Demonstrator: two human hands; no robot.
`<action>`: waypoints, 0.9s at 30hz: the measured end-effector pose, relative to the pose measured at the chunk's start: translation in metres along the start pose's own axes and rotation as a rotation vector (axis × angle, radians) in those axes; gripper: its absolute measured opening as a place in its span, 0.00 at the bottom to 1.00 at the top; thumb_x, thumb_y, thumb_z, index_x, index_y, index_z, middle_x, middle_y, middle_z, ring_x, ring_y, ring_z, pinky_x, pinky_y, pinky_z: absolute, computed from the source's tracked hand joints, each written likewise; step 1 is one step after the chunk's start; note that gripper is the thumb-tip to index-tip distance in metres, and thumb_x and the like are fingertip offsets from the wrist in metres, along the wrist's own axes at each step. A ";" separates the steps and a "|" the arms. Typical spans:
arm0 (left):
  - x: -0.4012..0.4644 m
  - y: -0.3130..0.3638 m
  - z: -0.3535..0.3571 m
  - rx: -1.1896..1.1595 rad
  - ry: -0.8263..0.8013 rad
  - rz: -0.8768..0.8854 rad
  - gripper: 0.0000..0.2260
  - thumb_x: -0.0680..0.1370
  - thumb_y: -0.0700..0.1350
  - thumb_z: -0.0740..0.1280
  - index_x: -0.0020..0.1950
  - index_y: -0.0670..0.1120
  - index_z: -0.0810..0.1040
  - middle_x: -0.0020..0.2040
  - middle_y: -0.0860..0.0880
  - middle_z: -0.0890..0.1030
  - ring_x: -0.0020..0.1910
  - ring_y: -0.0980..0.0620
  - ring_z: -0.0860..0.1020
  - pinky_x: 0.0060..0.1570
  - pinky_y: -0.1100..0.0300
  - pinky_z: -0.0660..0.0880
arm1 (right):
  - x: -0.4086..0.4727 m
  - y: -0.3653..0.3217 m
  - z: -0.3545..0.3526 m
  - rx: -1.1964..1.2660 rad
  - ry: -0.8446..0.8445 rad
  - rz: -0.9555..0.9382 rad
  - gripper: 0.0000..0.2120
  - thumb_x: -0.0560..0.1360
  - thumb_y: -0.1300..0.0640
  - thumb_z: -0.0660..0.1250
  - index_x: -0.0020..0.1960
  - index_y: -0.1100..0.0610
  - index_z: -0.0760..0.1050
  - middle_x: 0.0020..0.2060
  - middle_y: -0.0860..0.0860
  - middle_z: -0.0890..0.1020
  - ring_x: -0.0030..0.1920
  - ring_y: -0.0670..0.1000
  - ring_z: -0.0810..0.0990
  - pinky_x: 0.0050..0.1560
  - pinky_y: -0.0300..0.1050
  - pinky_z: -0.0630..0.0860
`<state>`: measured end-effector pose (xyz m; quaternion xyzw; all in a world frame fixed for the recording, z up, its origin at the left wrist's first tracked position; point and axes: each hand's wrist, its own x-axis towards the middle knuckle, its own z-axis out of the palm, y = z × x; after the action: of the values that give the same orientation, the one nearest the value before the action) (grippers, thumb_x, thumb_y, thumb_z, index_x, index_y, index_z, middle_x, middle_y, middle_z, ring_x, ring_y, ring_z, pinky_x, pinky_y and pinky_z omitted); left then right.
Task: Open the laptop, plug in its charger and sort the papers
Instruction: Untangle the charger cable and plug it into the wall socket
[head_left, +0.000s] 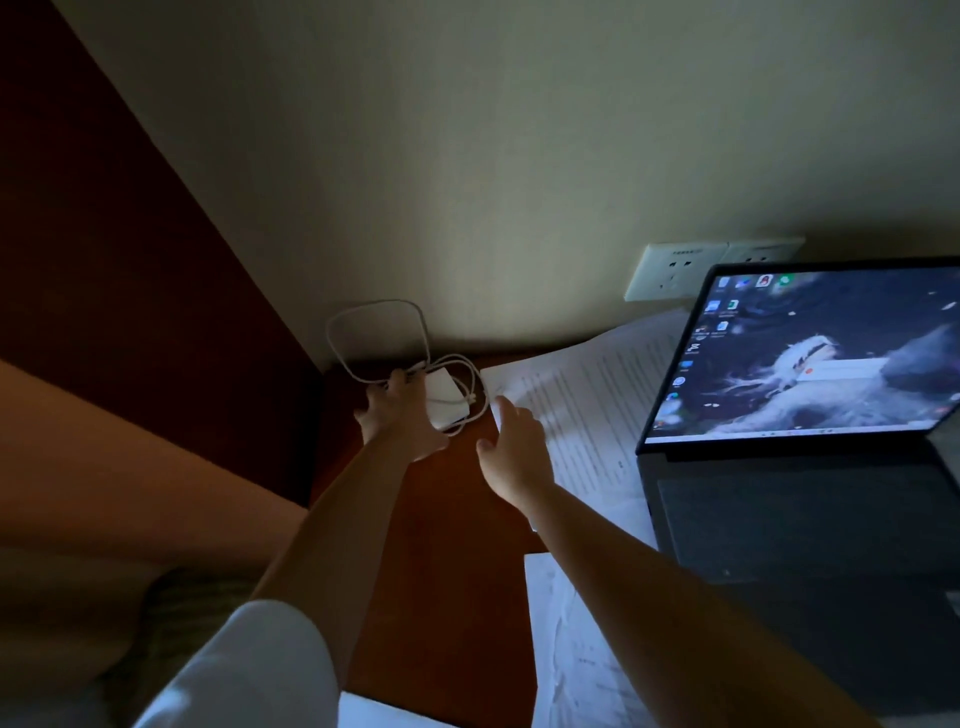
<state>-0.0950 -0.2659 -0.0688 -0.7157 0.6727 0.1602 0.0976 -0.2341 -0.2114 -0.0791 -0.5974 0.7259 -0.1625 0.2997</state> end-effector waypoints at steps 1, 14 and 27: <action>0.002 0.003 -0.002 0.012 -0.009 -0.005 0.44 0.66 0.55 0.76 0.75 0.50 0.56 0.72 0.46 0.59 0.68 0.39 0.62 0.60 0.41 0.72 | 0.000 0.001 0.000 0.008 -0.001 -0.002 0.26 0.78 0.55 0.62 0.74 0.52 0.57 0.69 0.55 0.67 0.69 0.53 0.67 0.63 0.44 0.70; -0.058 0.014 -0.004 -0.425 0.150 -0.120 0.36 0.66 0.48 0.74 0.70 0.45 0.61 0.62 0.45 0.72 0.57 0.44 0.75 0.51 0.51 0.77 | -0.039 0.000 -0.026 0.262 -0.108 0.102 0.27 0.80 0.56 0.60 0.76 0.52 0.54 0.71 0.54 0.66 0.66 0.52 0.72 0.53 0.38 0.70; -0.160 0.025 -0.016 -1.447 -0.056 -0.220 0.15 0.77 0.40 0.58 0.64 0.46 0.64 0.37 0.41 0.73 0.25 0.49 0.70 0.24 0.61 0.69 | -0.103 0.006 -0.051 0.463 -0.213 0.206 0.14 0.79 0.56 0.55 0.55 0.62 0.76 0.49 0.60 0.82 0.45 0.55 0.80 0.54 0.53 0.78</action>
<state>-0.1253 -0.1245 0.0055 -0.6601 0.3200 0.5719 -0.3671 -0.2597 -0.1165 -0.0184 -0.4499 0.6907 -0.2291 0.5177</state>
